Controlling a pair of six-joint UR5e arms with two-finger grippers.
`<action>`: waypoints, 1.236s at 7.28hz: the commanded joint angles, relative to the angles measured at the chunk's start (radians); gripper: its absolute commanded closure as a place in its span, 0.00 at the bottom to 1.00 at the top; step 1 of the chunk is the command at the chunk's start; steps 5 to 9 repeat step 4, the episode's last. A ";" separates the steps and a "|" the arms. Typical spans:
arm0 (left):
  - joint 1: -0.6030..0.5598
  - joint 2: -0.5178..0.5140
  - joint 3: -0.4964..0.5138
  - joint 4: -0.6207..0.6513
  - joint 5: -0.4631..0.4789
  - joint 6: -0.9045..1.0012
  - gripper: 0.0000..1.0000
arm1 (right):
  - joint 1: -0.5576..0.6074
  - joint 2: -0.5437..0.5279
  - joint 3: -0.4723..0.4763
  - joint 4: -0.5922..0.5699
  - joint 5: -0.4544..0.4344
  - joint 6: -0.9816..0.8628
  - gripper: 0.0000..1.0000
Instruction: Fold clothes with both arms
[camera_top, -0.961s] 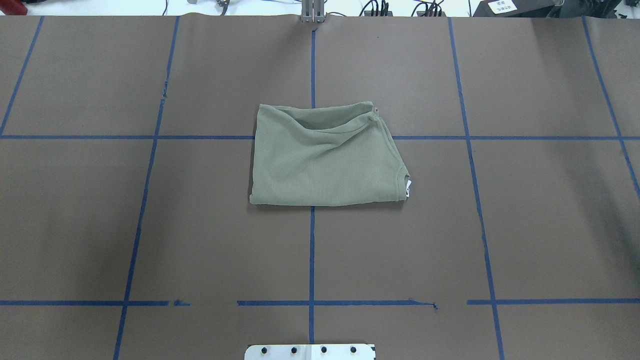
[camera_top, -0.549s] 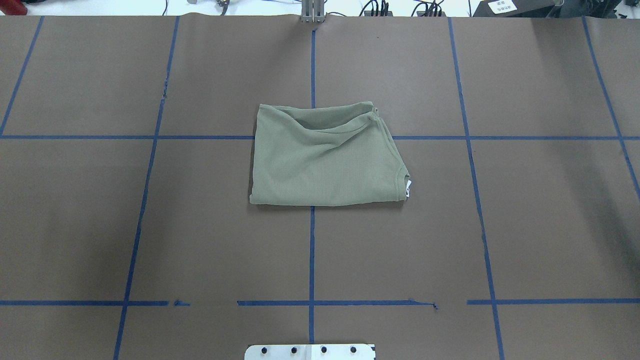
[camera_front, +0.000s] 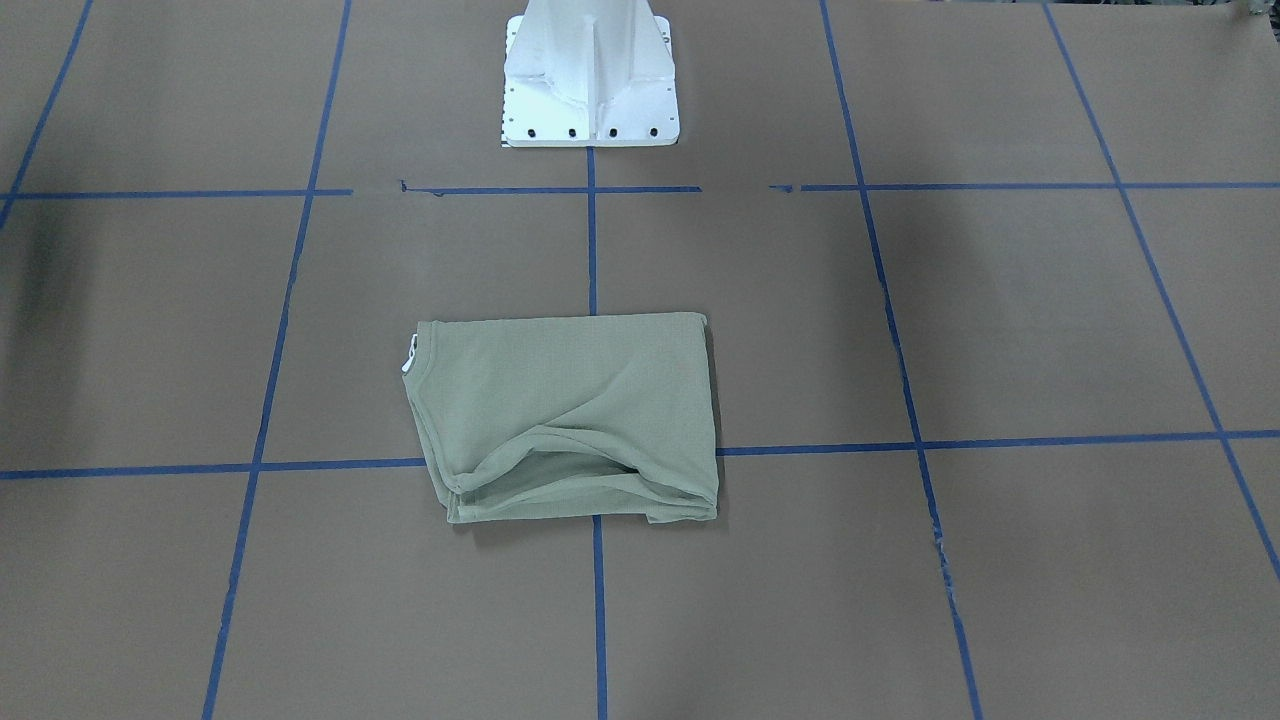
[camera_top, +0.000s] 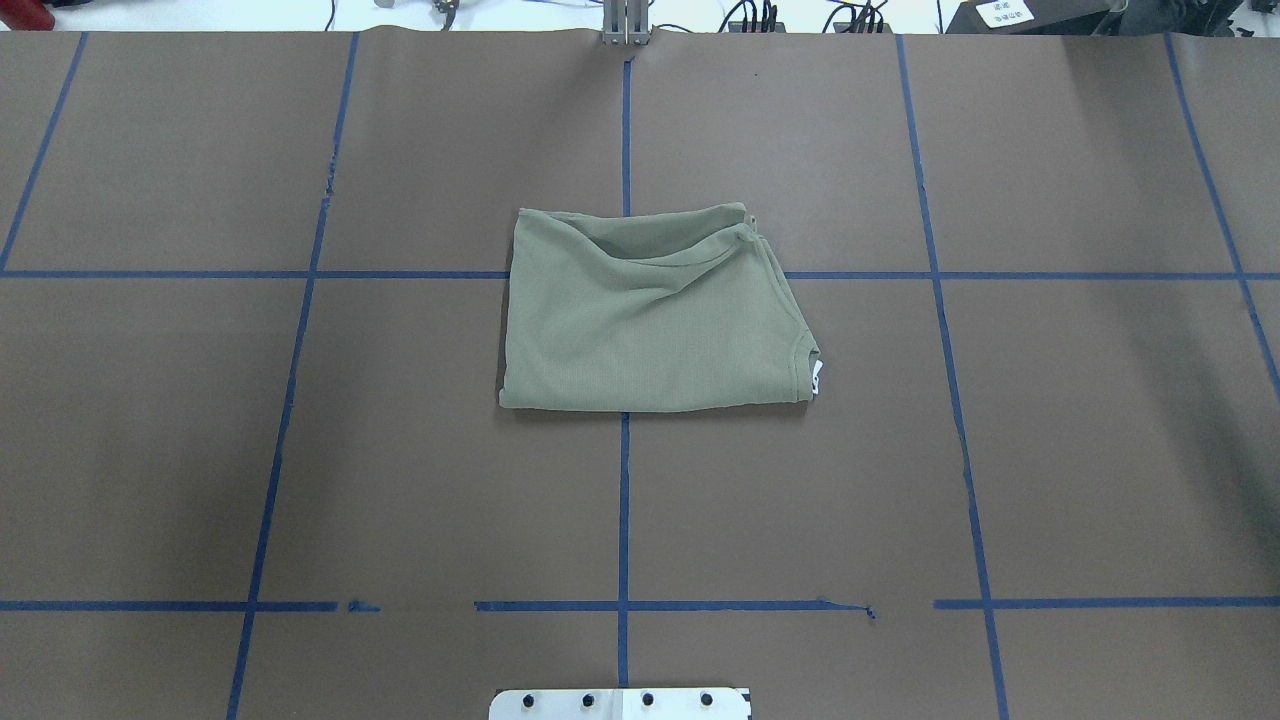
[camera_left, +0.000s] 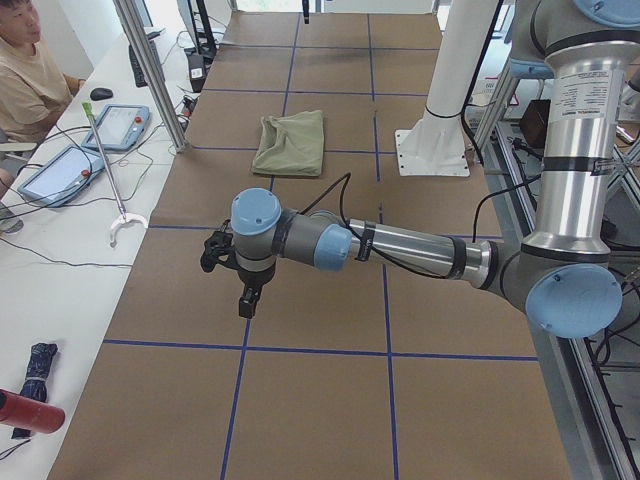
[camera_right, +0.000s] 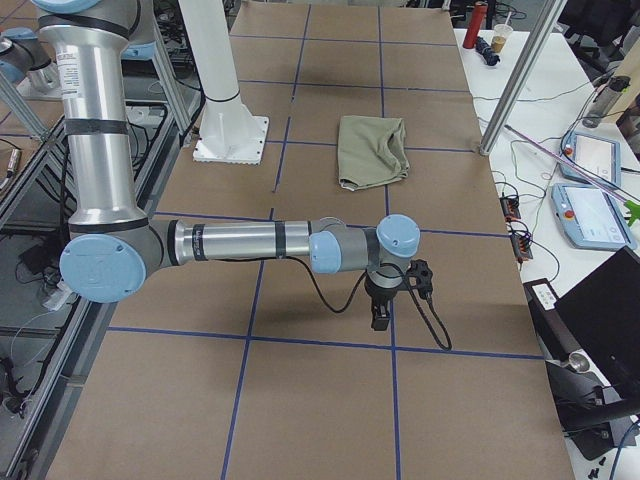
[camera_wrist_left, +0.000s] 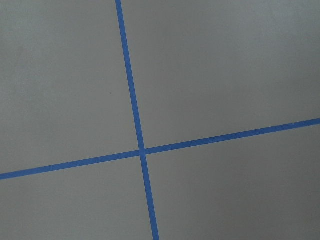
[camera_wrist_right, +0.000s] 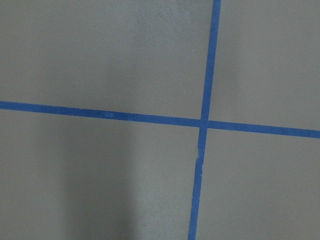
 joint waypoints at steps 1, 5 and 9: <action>0.000 -0.002 -0.001 0.000 -0.001 0.000 0.00 | 0.000 0.002 0.002 0.002 0.000 -0.001 0.00; 0.000 -0.016 -0.003 0.000 -0.002 -0.002 0.00 | 0.000 0.003 0.001 0.002 0.000 0.000 0.00; 0.000 -0.016 -0.003 0.000 -0.002 -0.002 0.00 | 0.000 0.003 0.001 0.002 0.000 0.000 0.00</action>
